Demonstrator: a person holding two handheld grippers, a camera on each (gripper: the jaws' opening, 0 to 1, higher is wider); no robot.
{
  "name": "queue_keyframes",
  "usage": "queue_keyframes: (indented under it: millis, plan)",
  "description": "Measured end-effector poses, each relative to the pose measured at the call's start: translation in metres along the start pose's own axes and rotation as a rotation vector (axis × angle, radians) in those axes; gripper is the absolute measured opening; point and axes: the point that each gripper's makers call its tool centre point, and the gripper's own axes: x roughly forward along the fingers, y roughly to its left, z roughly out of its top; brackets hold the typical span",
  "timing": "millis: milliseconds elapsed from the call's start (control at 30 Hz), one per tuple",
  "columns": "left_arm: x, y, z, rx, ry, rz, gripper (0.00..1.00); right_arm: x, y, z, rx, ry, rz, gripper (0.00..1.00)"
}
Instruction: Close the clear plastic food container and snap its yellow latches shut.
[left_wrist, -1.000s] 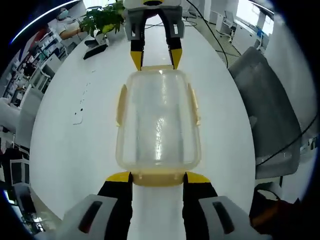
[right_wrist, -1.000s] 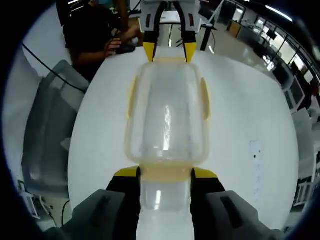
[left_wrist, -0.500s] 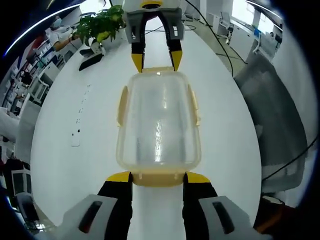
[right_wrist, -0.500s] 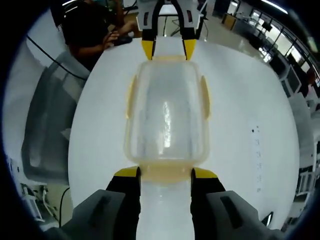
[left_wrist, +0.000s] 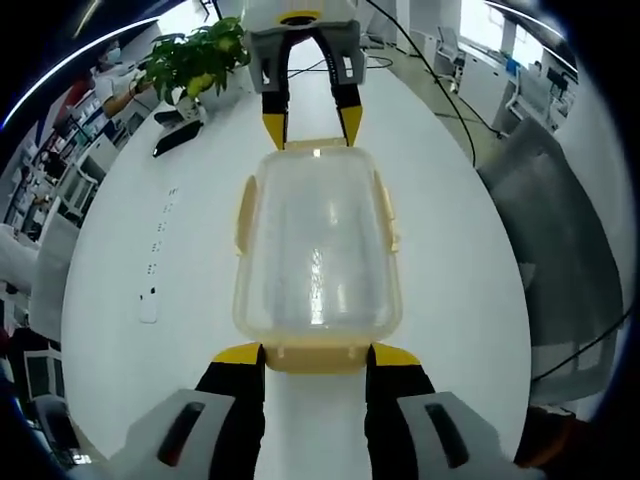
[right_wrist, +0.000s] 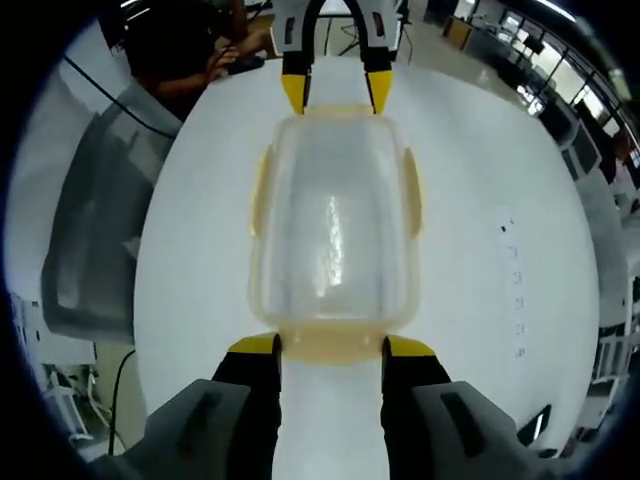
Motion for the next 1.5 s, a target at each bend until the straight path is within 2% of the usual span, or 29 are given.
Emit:
queue_keyframes:
  millis: [333, 833, 1133, 1500]
  plan:
    - [0.013, -0.001, 0.012, 0.0, -0.011, 0.006, 0.32, -0.001, 0.001, -0.015, -0.001, 0.013, 0.009, 0.35]
    - [0.025, -0.003, 0.017, -0.022, -0.023, 0.012, 0.33, 0.005, -0.003, -0.03, -0.013, 0.044, 0.013, 0.35]
    - [0.028, -0.007, 0.013, -0.026, -0.018, 0.007, 0.33, 0.011, -0.001, -0.03, -0.012, 0.046, 0.021, 0.35]
    - [0.031, -0.006, 0.008, -0.033, -0.016, 0.009, 0.33, 0.017, -0.009, -0.029, -0.015, 0.052, 0.025, 0.35]
